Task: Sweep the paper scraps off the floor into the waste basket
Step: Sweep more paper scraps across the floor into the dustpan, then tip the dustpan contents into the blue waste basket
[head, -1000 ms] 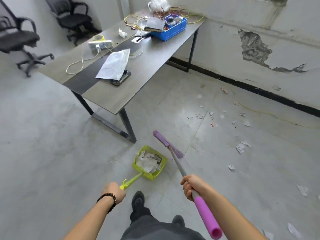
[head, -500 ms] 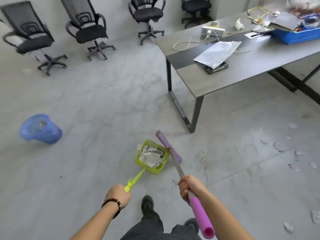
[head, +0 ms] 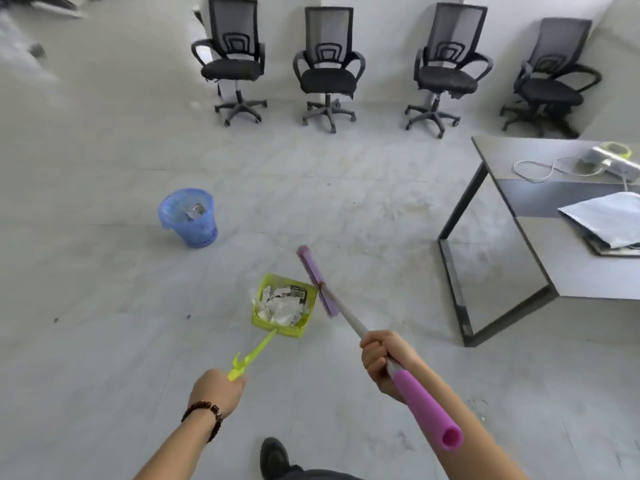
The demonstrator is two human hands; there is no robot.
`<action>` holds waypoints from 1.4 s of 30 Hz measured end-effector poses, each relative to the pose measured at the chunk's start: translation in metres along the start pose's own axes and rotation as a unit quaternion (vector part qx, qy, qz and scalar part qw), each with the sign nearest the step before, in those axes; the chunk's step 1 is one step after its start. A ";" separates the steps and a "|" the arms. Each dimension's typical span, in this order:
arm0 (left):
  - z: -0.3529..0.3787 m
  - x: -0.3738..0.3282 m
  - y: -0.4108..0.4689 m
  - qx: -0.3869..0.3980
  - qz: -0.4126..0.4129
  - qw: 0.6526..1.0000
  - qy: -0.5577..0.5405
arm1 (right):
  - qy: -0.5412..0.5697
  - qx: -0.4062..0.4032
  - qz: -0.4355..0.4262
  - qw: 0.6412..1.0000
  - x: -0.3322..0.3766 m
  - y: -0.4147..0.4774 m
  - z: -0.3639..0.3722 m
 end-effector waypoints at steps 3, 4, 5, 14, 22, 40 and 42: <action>-0.054 0.003 0.037 -0.014 0.005 0.998 -0.054 | 0.001 0.016 -0.001 1.000 0.021 0.026 0.064; -0.072 0.003 0.047 -0.022 0.005 0.998 -0.059 | -0.002 0.019 0.001 1.000 0.027 0.033 0.083; -0.090 0.003 0.056 -0.032 0.003 0.998 -0.062 | -0.008 0.022 0.005 1.000 0.031 0.040 0.101; -0.200 -0.008 0.134 -0.134 -0.016 0.986 -0.094 | -0.071 0.027 0.008 0.997 0.093 0.114 0.202; -0.301 -0.061 0.210 -0.238 -0.047 0.968 -0.064 | -0.122 0.051 0.064 0.989 0.190 0.209 0.283; -0.396 -0.109 0.325 -0.267 -0.115 0.957 -0.013 | -0.185 0.073 0.134 0.971 0.275 0.293 0.432; -0.409 -0.106 0.340 -0.261 -0.114 0.959 -0.004 | -0.189 0.065 0.134 0.971 0.271 0.300 0.442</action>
Point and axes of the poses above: each hand's wrist, its own y-axis towards the middle knuckle, its own z-axis out of the palm, x = y × z, the point moved 9 cm from there along y, towards the middle knuckle, and after that the axes turned 5 degrees about x, right-handed, at the moved point
